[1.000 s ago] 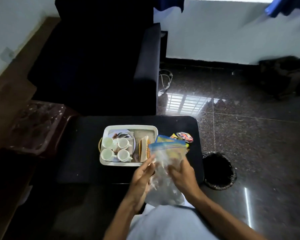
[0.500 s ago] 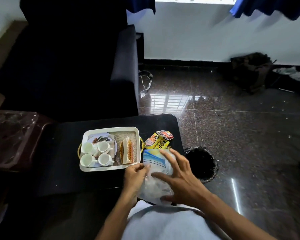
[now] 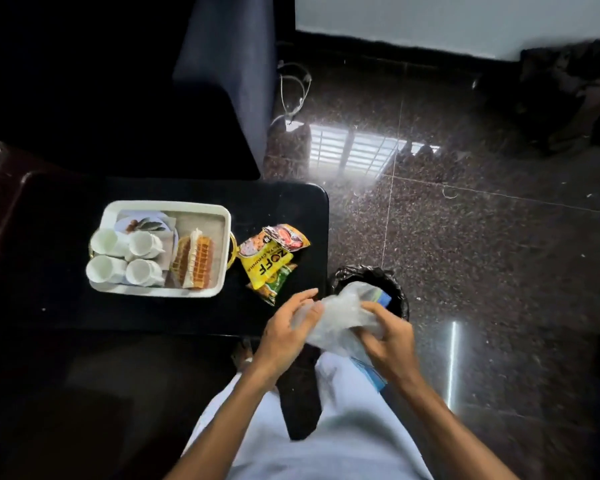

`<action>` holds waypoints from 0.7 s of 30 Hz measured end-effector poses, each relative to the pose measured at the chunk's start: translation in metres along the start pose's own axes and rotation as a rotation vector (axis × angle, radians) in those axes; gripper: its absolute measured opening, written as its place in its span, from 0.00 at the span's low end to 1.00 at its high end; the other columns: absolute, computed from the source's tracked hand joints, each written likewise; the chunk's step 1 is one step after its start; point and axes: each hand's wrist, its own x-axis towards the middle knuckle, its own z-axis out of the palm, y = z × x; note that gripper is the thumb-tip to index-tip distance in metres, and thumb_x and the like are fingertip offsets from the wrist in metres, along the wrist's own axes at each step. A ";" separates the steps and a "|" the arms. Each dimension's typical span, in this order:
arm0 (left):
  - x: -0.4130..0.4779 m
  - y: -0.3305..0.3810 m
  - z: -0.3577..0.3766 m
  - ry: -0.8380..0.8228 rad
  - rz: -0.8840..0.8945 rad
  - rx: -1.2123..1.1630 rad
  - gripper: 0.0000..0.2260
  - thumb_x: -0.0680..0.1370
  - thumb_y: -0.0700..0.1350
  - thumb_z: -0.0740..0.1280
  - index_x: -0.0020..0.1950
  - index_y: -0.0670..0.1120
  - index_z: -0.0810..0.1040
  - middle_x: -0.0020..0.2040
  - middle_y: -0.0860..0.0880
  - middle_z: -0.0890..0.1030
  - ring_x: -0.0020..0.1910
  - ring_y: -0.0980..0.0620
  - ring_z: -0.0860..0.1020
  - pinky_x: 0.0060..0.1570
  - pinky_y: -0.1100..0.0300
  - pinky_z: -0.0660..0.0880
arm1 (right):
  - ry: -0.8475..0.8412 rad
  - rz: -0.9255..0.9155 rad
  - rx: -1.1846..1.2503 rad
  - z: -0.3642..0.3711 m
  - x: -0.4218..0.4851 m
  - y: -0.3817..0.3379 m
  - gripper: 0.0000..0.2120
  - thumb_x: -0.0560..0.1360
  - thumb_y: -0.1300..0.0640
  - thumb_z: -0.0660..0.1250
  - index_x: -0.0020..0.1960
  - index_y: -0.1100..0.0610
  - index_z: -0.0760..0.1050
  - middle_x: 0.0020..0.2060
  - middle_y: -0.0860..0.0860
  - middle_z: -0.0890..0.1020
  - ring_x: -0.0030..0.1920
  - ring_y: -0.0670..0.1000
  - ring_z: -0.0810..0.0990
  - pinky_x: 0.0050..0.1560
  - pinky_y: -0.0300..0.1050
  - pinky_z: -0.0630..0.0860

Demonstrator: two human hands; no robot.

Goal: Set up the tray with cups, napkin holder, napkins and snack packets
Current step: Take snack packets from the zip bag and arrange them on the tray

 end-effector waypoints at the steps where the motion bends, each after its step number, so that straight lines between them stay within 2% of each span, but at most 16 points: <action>1: 0.009 -0.006 0.015 0.000 0.009 0.028 0.25 0.71 0.70 0.67 0.64 0.62 0.79 0.59 0.61 0.84 0.60 0.63 0.81 0.59 0.64 0.77 | 0.029 0.076 0.024 -0.002 0.006 0.017 0.21 0.68 0.66 0.73 0.52 0.42 0.80 0.40 0.35 0.84 0.39 0.30 0.80 0.41 0.24 0.72; 2: 0.020 -0.013 0.031 -0.011 -0.013 0.034 0.23 0.72 0.68 0.68 0.64 0.61 0.79 0.59 0.59 0.84 0.60 0.61 0.81 0.59 0.62 0.79 | 0.033 0.145 0.041 -0.003 0.012 0.036 0.22 0.70 0.66 0.73 0.50 0.38 0.80 0.38 0.33 0.84 0.37 0.31 0.81 0.38 0.24 0.72; 4: 0.048 -0.032 0.064 -0.016 -0.096 -0.054 0.15 0.78 0.57 0.70 0.63 0.56 0.80 0.59 0.51 0.85 0.58 0.52 0.84 0.53 0.54 0.83 | 0.004 0.268 0.056 0.000 0.025 0.076 0.21 0.73 0.64 0.74 0.47 0.35 0.79 0.36 0.34 0.84 0.35 0.33 0.81 0.35 0.25 0.72; 6: 0.081 -0.051 0.097 0.020 -0.149 -0.043 0.11 0.80 0.47 0.69 0.63 0.49 0.80 0.57 0.44 0.84 0.55 0.44 0.84 0.51 0.49 0.84 | -0.024 0.386 0.046 0.008 0.040 0.119 0.18 0.74 0.60 0.74 0.47 0.36 0.76 0.33 0.40 0.84 0.34 0.33 0.80 0.34 0.24 0.70; 8: 0.117 -0.070 0.127 0.035 -0.192 -0.026 0.10 0.81 0.41 0.68 0.62 0.45 0.80 0.56 0.42 0.85 0.55 0.40 0.84 0.55 0.44 0.82 | -0.045 0.490 0.047 0.022 0.056 0.164 0.12 0.76 0.55 0.73 0.50 0.41 0.74 0.38 0.44 0.83 0.39 0.36 0.81 0.37 0.26 0.70; 9: 0.134 -0.079 0.141 0.029 -0.222 -0.023 0.10 0.81 0.41 0.67 0.62 0.44 0.80 0.56 0.42 0.85 0.56 0.40 0.84 0.57 0.44 0.81 | -0.049 0.557 0.045 0.030 0.061 0.187 0.10 0.76 0.54 0.72 0.54 0.46 0.73 0.43 0.48 0.83 0.44 0.42 0.82 0.40 0.30 0.71; 11: 0.172 -0.099 0.167 0.009 -0.270 0.039 0.12 0.81 0.42 0.65 0.64 0.43 0.79 0.59 0.42 0.84 0.60 0.41 0.81 0.62 0.47 0.78 | -0.028 0.665 -0.001 0.048 0.077 0.232 0.16 0.76 0.52 0.72 0.60 0.54 0.70 0.49 0.52 0.81 0.51 0.55 0.81 0.47 0.42 0.70; 12: 0.189 -0.109 0.177 -0.003 -0.299 0.069 0.14 0.81 0.43 0.64 0.65 0.44 0.77 0.61 0.42 0.83 0.63 0.41 0.79 0.63 0.48 0.76 | -0.011 0.698 -0.033 0.057 0.084 0.253 0.19 0.75 0.52 0.73 0.61 0.56 0.70 0.52 0.54 0.80 0.53 0.57 0.80 0.48 0.43 0.70; 16: 0.246 -0.144 0.200 -0.062 -0.379 0.075 0.22 0.81 0.48 0.63 0.75 0.47 0.65 0.69 0.42 0.76 0.70 0.40 0.74 0.67 0.50 0.72 | -0.053 0.843 -0.152 0.088 0.118 0.325 0.25 0.74 0.54 0.73 0.67 0.61 0.70 0.63 0.63 0.73 0.60 0.61 0.76 0.56 0.47 0.72; 19: 0.272 -0.166 0.205 -0.197 -0.429 0.192 0.33 0.82 0.54 0.62 0.83 0.47 0.51 0.78 0.39 0.67 0.77 0.39 0.67 0.74 0.48 0.67 | -0.062 0.978 -0.224 0.104 0.135 0.356 0.25 0.75 0.57 0.70 0.70 0.62 0.69 0.67 0.65 0.67 0.64 0.65 0.73 0.64 0.51 0.72; 20: 0.278 -0.172 0.205 -0.234 -0.441 0.236 0.33 0.82 0.55 0.61 0.83 0.45 0.53 0.78 0.38 0.68 0.77 0.38 0.67 0.74 0.47 0.67 | -0.038 0.988 -0.237 0.108 0.138 0.362 0.26 0.75 0.57 0.69 0.70 0.63 0.68 0.68 0.65 0.66 0.64 0.66 0.73 0.64 0.52 0.71; 21: 0.282 -0.177 0.204 -0.257 -0.444 0.264 0.30 0.83 0.54 0.61 0.80 0.43 0.59 0.76 0.37 0.70 0.75 0.37 0.69 0.72 0.46 0.69 | -0.006 0.980 -0.252 0.112 0.141 0.367 0.26 0.76 0.57 0.69 0.70 0.63 0.67 0.68 0.65 0.65 0.65 0.67 0.72 0.65 0.53 0.70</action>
